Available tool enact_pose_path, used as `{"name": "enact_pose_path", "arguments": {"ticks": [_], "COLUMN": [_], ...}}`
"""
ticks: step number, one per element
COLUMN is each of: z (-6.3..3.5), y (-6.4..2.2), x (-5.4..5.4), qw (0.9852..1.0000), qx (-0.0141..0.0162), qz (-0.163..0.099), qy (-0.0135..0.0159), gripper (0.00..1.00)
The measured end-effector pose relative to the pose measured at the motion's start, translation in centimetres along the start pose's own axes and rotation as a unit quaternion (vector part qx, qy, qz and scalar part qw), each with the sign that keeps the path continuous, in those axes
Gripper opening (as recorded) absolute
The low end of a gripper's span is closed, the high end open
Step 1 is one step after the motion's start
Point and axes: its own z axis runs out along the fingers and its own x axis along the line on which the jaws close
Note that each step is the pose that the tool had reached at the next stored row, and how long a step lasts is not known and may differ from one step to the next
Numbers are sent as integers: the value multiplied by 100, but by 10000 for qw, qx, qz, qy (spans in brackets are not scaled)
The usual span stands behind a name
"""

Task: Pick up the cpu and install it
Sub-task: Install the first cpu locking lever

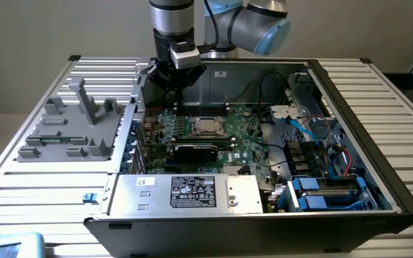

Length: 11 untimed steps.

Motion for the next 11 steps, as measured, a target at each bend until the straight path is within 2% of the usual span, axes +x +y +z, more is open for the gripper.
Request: {"name": "enact_pose_path", "arguments": {"ticks": [6, 11], "z": [29, 63], "y": [0, 1], "x": [-4, -10], "qw": [9998, 9996], "qx": [156, 219], "qz": [87, 176], "qy": [41, 40], "gripper": [11, 11]}}
